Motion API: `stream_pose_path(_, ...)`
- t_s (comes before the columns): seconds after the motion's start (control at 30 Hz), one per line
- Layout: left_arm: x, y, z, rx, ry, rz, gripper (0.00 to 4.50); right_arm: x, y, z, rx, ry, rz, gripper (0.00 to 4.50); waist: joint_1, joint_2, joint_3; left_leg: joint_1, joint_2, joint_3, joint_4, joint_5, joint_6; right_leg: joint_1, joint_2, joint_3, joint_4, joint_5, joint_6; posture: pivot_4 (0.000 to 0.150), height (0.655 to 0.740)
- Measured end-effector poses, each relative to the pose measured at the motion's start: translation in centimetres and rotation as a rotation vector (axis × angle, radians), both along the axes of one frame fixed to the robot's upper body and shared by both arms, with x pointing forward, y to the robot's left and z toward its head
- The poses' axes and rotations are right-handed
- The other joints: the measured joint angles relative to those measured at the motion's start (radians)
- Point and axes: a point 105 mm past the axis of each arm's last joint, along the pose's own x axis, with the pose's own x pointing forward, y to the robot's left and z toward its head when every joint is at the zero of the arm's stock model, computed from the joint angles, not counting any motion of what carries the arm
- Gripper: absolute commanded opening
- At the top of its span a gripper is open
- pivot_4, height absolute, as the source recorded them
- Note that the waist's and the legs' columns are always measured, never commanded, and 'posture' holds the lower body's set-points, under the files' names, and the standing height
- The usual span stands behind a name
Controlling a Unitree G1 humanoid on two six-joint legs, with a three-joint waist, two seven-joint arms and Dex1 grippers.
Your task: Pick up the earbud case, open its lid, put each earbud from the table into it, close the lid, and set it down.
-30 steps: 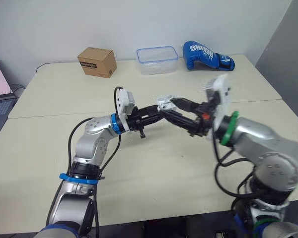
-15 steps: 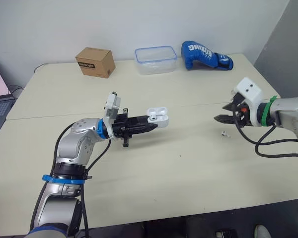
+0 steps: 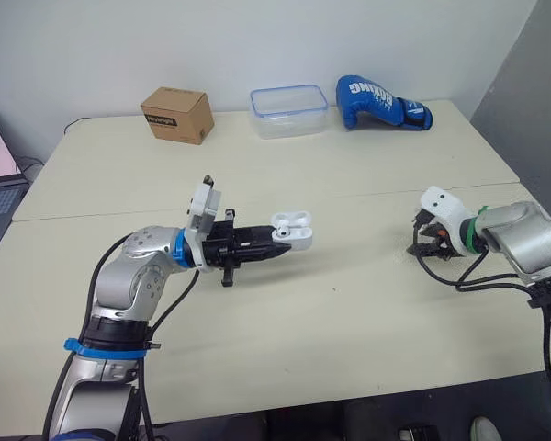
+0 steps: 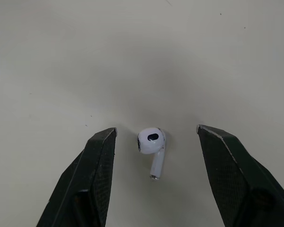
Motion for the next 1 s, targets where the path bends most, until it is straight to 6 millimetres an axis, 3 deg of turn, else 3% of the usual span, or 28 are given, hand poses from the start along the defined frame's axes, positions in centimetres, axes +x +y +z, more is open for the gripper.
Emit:
stream_pose_path(0.57, -0.04, -0.16, 0.13, 0.000, 0.009, 0.007, 0.78, -0.03, -0.77, -0.72, -0.006, 0.028, -0.042, 2.81, 0.000, 0.000, 0.000, 0.000, 0.000, 0.000, 0.000, 0.000, 0.000, 0.000, 0.000, 0.000, 0.000, 0.000, 0.000, 0.150, 0.7307)
stream_pose_path(0.67, -0.08, -0.19, 0.18, 0.000, 0.006, 0.005, 0.78, -0.07, -0.69, -0.79, 0.002, 0.033, -0.044, 2.23, 0.000, 0.000, 0.000, 0.000, 0.000, 0.000, 0.000, 0.000, 0.000, 0.000, 0.000, 0.000, 0.000, 0.000, 0.000, 0.150, 0.7307)
stream_pose_path(0.83, -0.09, -0.20, 0.19, -0.001, 0.005, 0.005, 0.78, -0.11, -0.26, -0.96, 0.014, 0.043, -0.029, 0.48, 0.000, 0.000, 0.000, 0.000, 0.000, 0.000, 0.000, 0.000, 0.000, 0.000, 0.000, 0.000, 0.000, 0.000, 0.000, 0.150, 0.7307)
stream_pose_path(1.0, -0.11, -0.18, 0.13, -0.001, 0.004, 0.006, 0.78, -0.13, -0.28, -0.95, 0.011, 0.044, -0.027, 0.38, 0.000, 0.000, 0.000, 0.000, 0.000, 0.000, 0.000, 0.000, 0.000, 0.000, 0.000, 0.000, 0.000, 0.000, 0.000, 0.150, 0.7307)
